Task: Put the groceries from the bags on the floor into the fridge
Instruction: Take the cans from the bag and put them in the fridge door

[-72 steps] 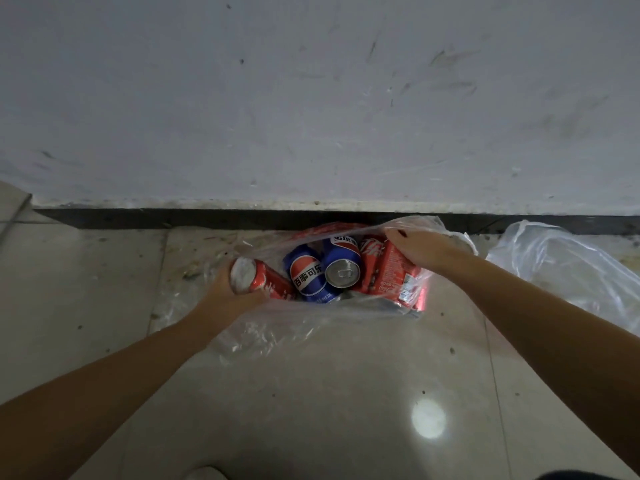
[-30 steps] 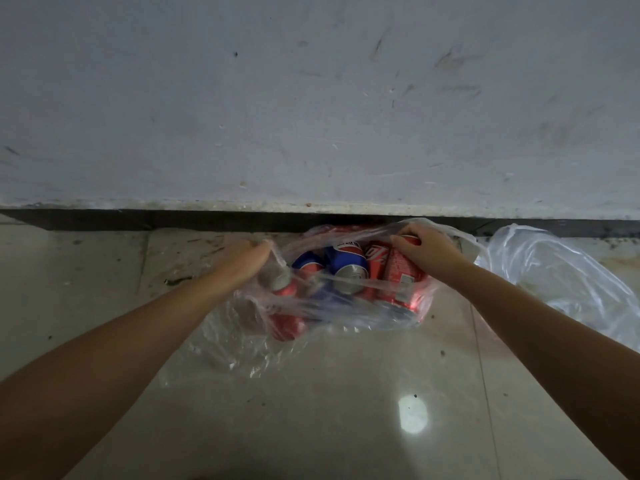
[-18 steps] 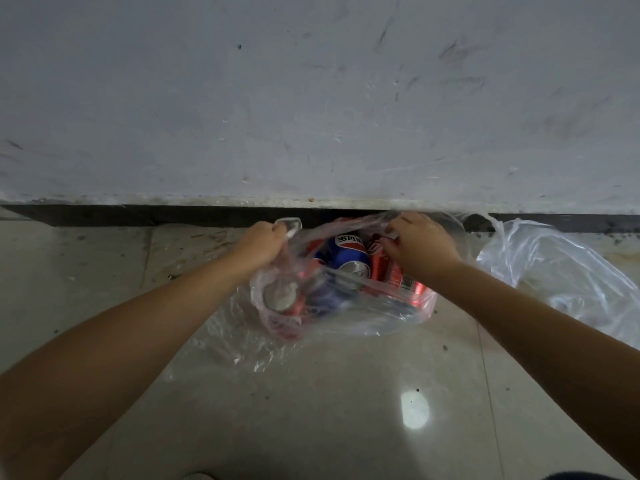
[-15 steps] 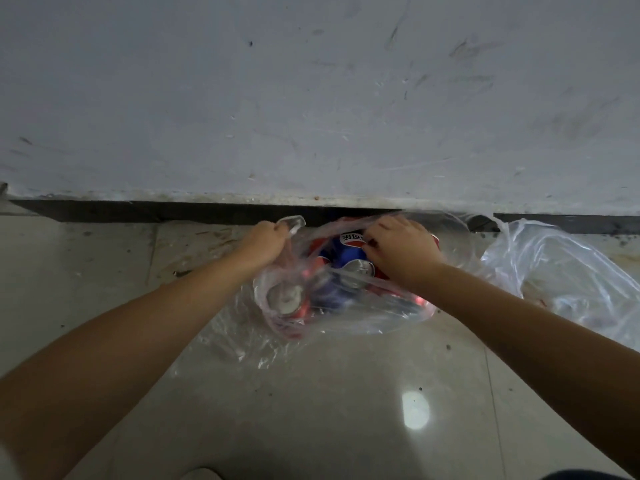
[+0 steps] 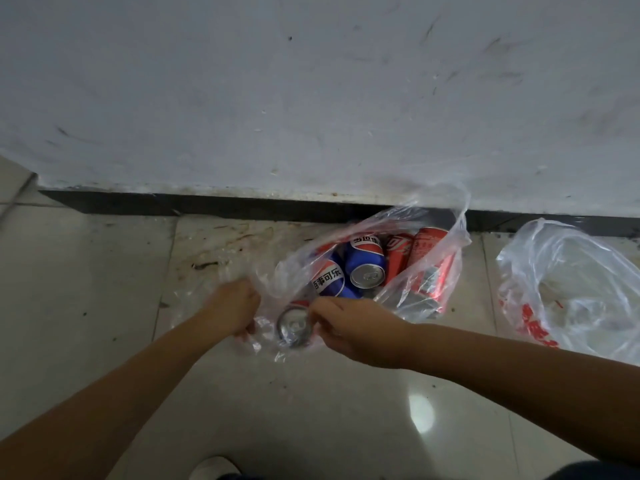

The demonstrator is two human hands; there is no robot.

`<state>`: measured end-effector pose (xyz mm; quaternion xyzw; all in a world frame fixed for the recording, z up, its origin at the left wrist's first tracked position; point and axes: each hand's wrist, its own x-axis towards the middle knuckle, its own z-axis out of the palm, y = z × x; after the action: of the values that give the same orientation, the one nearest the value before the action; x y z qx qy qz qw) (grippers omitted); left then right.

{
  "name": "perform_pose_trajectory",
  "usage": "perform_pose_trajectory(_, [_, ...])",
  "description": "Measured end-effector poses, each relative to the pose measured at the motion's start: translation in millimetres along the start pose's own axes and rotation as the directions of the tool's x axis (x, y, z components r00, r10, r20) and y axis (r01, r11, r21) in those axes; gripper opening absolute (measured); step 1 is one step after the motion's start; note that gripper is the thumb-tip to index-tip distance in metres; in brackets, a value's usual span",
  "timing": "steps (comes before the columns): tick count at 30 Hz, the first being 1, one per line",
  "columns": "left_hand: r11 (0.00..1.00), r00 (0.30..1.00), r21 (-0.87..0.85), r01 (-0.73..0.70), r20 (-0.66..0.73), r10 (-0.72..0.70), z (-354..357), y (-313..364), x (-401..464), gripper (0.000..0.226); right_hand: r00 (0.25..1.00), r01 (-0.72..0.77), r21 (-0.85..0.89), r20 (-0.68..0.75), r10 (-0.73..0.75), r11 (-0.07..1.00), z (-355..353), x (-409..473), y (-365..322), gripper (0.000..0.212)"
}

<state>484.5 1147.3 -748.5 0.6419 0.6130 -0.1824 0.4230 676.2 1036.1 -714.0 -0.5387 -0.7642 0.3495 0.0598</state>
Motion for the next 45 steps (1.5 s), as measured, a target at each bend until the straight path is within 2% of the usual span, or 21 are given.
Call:
perform_pose_trajectory(2, [0.859,0.939,-0.44,0.262,0.32,-0.123,3,0,-13,0.024,0.995,0.091,-0.014,0.048,-0.091,0.996,4,-5,-1,0.021])
perform_pose_trajectory(5, [0.548,0.877,-0.723,0.421,0.478,-0.042,10,8,-21,0.02,0.989,0.063,0.03,0.135,-0.066,0.998,10,-16,1,0.02])
perform_pose_trajectory(9, [0.318,0.898,-0.849,0.423,0.439,-0.022,18,25,-19,0.032,0.976,-0.164,0.27,-0.092,0.195,0.949,11,-21,16,0.003])
perform_pose_trajectory(12, [0.199,0.938,-0.917,0.346,0.334,-0.089,21,40,-21,0.035,0.941,-0.193,0.309,-0.211,0.265,0.931,9,-23,22,0.011])
perform_pose_trajectory(13, [0.2,0.952,-0.932,0.303,0.289,-0.096,22,43,-16,0.034,0.945,-0.163,0.288,-0.229,0.233,0.944,9,-23,22,0.01])
perform_pose_trajectory(15, [0.372,0.984,-0.912,0.173,0.147,-0.097,24,39,-5,0.028,0.97,-0.127,0.23,-0.176,0.169,0.965,11,-25,21,0.012])
perform_pose_trajectory(18, [0.794,0.985,-0.594,-0.128,-0.168,0.033,27,13,8,0.043,0.986,-0.164,0.077,0.03,0.162,0.983,10,-24,25,0.025])
perform_pose_trajectory(20, [0.984,0.971,0.013,-0.178,-0.161,0.178,28,-8,8,0.07,0.976,-0.19,-0.054,0.099,0.195,0.98,6,-24,32,0.031])
perform_pose_trajectory(21, [0.92,0.965,0.367,-0.138,-0.159,0.208,27,-17,5,0.085,0.973,-0.195,-0.13,0.096,0.208,0.972,3,-25,36,0.033])
perform_pose_trajectory(23, [0.677,0.864,0.721,-0.148,-0.238,0.443,28,-32,8,0.101,0.973,-0.21,-0.231,0.042,0.225,0.95,-2,-29,41,0.033])
perform_pose_trajectory(24, [0.619,0.755,0.752,-0.226,-0.266,0.599,28,-34,9,0.099,0.974,-0.22,-0.247,-0.009,0.225,0.944,-6,-32,43,0.031])
perform_pose_trajectory(26, [0.459,0.46,0.74,-0.491,-0.227,0.859,30,-33,10,0.074,0.97,-0.24,-0.279,-0.108,0.218,0.93,-16,-39,45,0.027])
perform_pose_trajectory(27, [0.398,0.391,0.712,-0.578,-0.186,0.901,28,-27,9,0.062,0.966,-0.256,-0.322,-0.13,0.225,0.912,-22,-43,46,0.029])
perform_pose_trajectory(28, [0.364,0.38,0.683,-0.633,-0.135,0.915,27,-17,7,0.055,0.96,-0.276,-0.359,-0.146,0.238,0.891,-29,-47,46,0.03])
perform_pose_trajectory(32, [0.396,0.551,0.6,-0.695,0.092,0.829,26,18,5,0.05,0.944,-0.306,-0.387,-0.242,0.225,0.87,-32,-68,50,0.028])
perform_pose_trajectory(34, [0.331,0.507,0.599,-0.729,0.148,0.849,29,17,7,0.05,0.916,-0.335,-0.386,-0.348,0.201,0.859,-27,-81,62,0.033])
perform_pose_trajectory(36, [0.305,0.46,0.582,-0.754,0.135,0.878,36,14,7,0.048,0.875,-0.437,-0.395,-0.394,0.281,0.809,-30,-94,81,0.039])
perform_pose_trajectory(39, [0.576,0.628,0.443,-0.687,-0.036,0.777,49,5,1,0.058,0.757,-0.649,-0.276,-0.32,0.569,0.709,-34,-112,104,0.035])
perform_pose_trajectory(41, [0.765,0.762,0.328,-0.554,-0.171,0.625,54,1,0,0.052,0.73,-0.672,-0.103,-0.259,0.632,0.734,-32,-109,110,0.034])
perform_pose_trajectory(43, [0.904,0.868,0.088,-0.418,-0.257,0.426,50,0,6,0.035,0.702,-0.673,0.072,-0.253,0.666,0.736,-32,-97,113,0.03])
perform_pose_trajectory(45, [0.945,0.954,-0.228,-0.234,-0.239,0.179,38,3,16,0.021,0.64,-0.694,0.185,-0.283,0.714,0.696,-40,-82,119,0.03])
